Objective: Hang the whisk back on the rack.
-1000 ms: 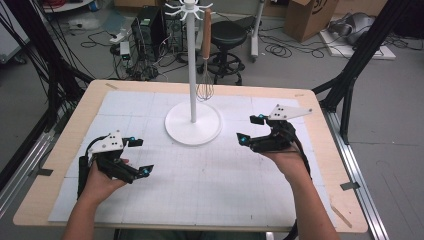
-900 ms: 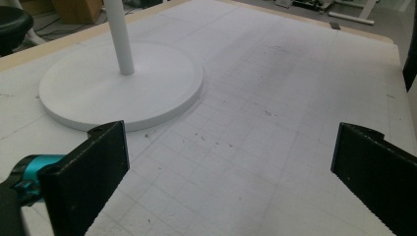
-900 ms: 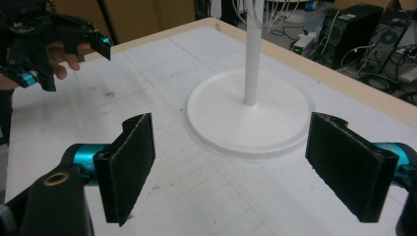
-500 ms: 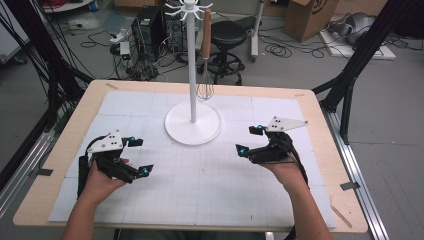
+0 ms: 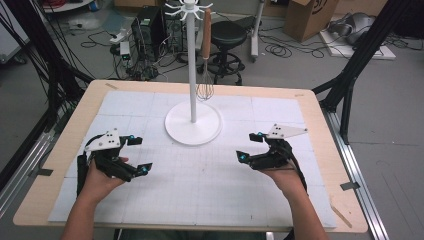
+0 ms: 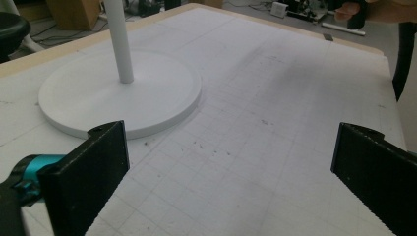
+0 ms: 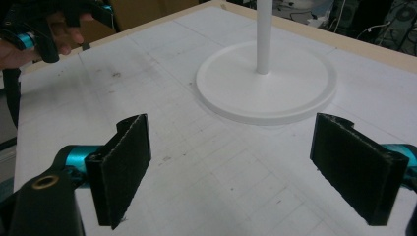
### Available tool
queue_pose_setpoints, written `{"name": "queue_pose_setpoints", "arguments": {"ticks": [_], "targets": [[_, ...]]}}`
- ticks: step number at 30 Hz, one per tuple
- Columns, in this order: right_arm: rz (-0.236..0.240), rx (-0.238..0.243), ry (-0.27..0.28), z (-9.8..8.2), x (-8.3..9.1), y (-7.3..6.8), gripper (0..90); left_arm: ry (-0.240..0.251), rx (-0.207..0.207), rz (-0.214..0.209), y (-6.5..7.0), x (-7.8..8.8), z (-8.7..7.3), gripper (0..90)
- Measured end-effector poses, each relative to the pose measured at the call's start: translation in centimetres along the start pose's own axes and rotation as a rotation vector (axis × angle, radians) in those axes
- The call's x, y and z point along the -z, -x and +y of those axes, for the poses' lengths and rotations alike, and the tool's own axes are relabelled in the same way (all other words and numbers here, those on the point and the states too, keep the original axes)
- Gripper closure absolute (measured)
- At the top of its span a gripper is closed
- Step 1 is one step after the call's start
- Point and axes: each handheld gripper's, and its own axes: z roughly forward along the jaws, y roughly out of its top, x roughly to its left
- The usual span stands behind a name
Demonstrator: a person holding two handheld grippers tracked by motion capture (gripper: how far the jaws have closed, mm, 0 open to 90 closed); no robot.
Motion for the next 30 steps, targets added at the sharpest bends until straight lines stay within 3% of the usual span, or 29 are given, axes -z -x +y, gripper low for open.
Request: {"name": "queue_pose_setpoints", "arguments": {"ticks": [30], "targets": [[-0.018, 0.004, 0.005, -0.03, 0.15, 0.06, 15.0, 0.009, 0.001, 0.001, 0.10, 0.20, 0.07, 1.6]]}}
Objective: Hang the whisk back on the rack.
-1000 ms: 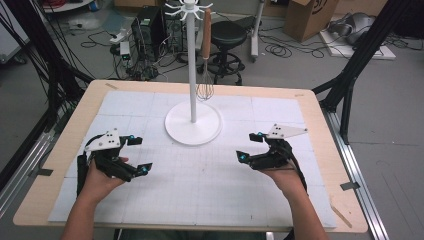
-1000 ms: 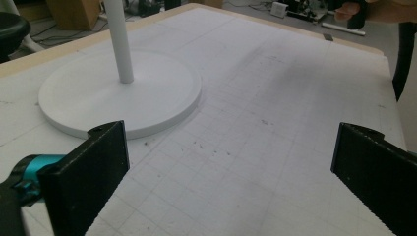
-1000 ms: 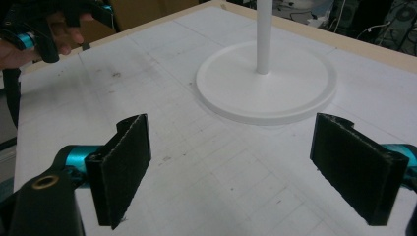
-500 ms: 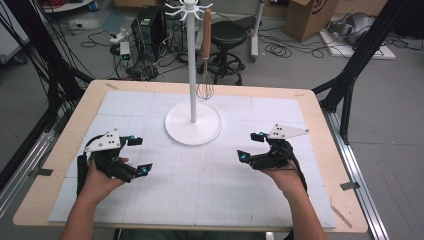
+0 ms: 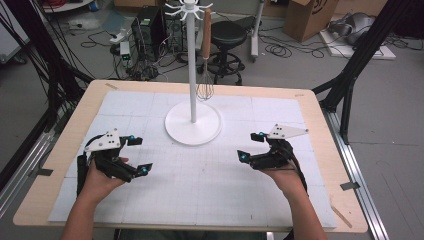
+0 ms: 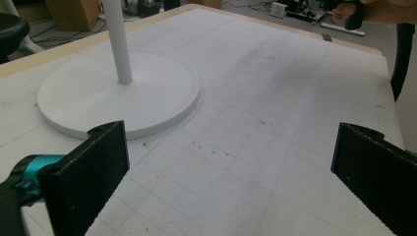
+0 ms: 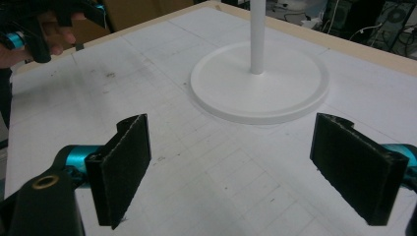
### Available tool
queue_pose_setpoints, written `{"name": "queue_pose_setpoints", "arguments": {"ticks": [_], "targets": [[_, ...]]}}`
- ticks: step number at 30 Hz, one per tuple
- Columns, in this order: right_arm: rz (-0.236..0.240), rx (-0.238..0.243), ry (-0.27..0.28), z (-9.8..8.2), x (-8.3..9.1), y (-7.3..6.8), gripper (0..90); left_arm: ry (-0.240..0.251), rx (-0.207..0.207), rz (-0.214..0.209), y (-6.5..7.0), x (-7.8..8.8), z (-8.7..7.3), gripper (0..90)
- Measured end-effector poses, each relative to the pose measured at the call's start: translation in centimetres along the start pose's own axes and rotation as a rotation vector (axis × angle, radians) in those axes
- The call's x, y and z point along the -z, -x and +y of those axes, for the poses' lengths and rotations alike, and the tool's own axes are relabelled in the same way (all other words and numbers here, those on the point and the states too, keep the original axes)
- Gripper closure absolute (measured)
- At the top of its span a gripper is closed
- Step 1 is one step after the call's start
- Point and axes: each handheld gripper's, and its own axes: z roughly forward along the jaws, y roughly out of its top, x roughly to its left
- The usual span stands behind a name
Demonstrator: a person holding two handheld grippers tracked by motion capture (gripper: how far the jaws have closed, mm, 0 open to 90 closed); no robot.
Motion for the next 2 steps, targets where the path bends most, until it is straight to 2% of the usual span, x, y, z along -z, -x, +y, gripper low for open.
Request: {"name": "queue_pose_setpoints", "arguments": {"ticks": [2], "targets": [[-0.003, -0.001, -0.005, -0.02, 0.01, -0.02, 15.0, 0.000, -0.001, -0.002, -0.02, -0.01, 0.01, 1.6]]}}
